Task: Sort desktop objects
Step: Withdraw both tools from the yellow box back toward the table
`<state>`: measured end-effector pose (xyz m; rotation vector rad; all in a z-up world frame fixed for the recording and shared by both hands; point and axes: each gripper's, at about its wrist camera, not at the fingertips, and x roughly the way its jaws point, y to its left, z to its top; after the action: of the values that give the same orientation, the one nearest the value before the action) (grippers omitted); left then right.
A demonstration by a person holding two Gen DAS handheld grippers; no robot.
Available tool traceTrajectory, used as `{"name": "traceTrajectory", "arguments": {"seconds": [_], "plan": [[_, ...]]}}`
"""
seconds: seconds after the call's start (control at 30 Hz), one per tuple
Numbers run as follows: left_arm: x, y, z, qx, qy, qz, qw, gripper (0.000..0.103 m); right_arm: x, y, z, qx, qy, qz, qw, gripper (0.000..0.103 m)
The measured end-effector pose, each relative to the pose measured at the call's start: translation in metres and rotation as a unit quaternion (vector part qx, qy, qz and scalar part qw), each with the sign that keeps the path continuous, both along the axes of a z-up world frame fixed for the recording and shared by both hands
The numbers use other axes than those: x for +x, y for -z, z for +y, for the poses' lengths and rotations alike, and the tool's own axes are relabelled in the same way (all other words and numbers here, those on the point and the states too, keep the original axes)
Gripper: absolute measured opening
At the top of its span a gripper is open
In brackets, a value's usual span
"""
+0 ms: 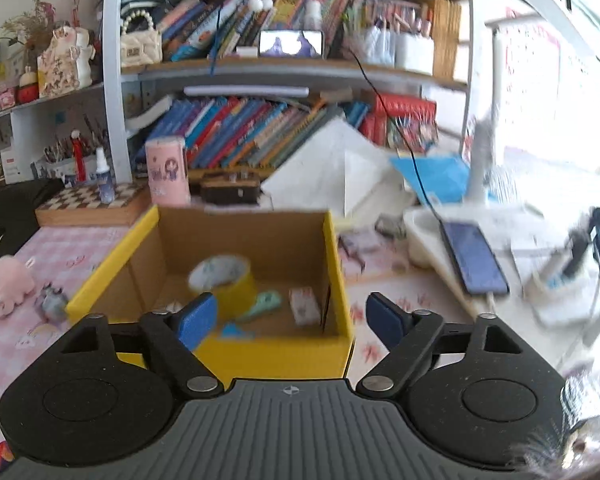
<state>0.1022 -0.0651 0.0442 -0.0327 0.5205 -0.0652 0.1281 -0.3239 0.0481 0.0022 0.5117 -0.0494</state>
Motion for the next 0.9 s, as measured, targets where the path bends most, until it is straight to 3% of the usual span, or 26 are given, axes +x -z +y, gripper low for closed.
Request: {"name": "traceTrajectory", "arguments": {"seconds": [0.3,0.57,0.9], "plan": [[-0.044,0.013,0.034,0.001,-0.004,0.028,0.9996,0.083,-0.059,0.020,0.036,0.005,0.013,0.032,0.999,0.078],[-0.072,0.033,0.058,0.014,-0.003,0.071,0.9974,0.083,-0.097,0.037,0.070,0.040,0.023,0.074,0.996,0.074],[-0.093,0.043,0.077,0.029,0.015,0.095,0.9949,0.084,-0.125,0.050,0.115,0.040,-0.008,0.099,0.994,0.074]]}}
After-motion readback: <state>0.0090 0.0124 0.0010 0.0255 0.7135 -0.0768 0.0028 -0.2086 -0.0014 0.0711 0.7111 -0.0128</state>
